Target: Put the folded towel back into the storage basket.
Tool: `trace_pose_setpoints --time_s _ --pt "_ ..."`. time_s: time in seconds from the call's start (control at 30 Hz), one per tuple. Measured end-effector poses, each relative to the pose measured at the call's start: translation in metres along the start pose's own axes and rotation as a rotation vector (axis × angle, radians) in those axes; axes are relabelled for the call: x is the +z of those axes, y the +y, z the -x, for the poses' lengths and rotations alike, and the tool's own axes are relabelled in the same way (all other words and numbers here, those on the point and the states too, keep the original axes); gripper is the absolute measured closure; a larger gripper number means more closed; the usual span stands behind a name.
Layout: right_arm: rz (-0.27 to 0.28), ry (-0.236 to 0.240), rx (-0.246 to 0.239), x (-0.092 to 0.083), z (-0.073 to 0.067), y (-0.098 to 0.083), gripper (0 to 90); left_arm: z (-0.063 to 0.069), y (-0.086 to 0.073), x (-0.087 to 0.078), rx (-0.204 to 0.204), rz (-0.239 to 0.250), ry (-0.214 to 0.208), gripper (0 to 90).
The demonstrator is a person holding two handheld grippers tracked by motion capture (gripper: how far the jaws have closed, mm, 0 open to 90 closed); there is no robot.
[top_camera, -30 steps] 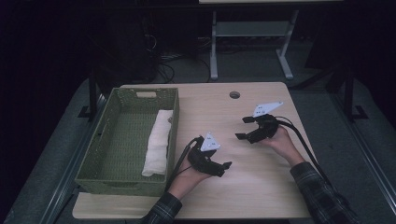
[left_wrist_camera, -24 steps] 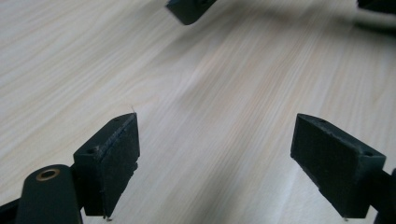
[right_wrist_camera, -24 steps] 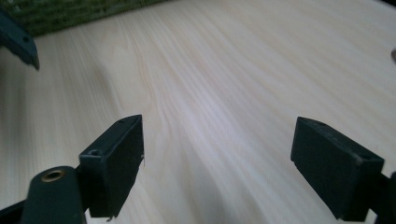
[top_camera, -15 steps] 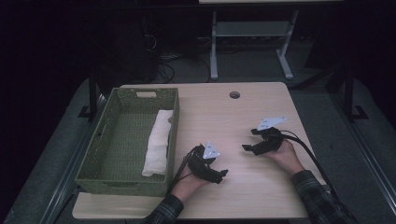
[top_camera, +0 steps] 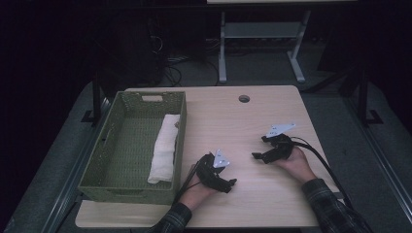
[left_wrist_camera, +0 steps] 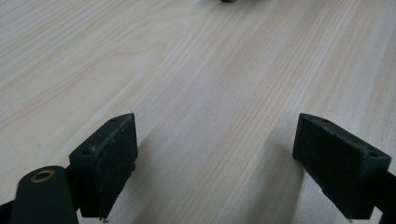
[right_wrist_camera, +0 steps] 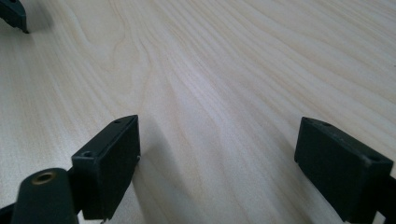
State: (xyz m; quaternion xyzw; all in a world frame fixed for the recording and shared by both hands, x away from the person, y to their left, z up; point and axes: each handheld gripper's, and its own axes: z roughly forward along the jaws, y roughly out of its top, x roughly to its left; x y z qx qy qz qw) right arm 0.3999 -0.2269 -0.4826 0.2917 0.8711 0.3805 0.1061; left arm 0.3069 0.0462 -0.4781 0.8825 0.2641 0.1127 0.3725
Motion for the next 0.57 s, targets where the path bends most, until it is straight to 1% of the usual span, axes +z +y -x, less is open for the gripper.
trace_pose_setpoints --time_s 0.17,0.57 --pt "-0.001 -0.001 -0.001 0.0002 0.0001 0.0001 13.5 -0.0003 -0.0003 0.0002 0.004 0.001 -0.008 13.2" --pt "-0.001 -0.001 0.001 0.0002 0.0000 0.0001 13.5 -0.0007 -0.0001 0.0005 0.004 0.001 -0.010 13.3"
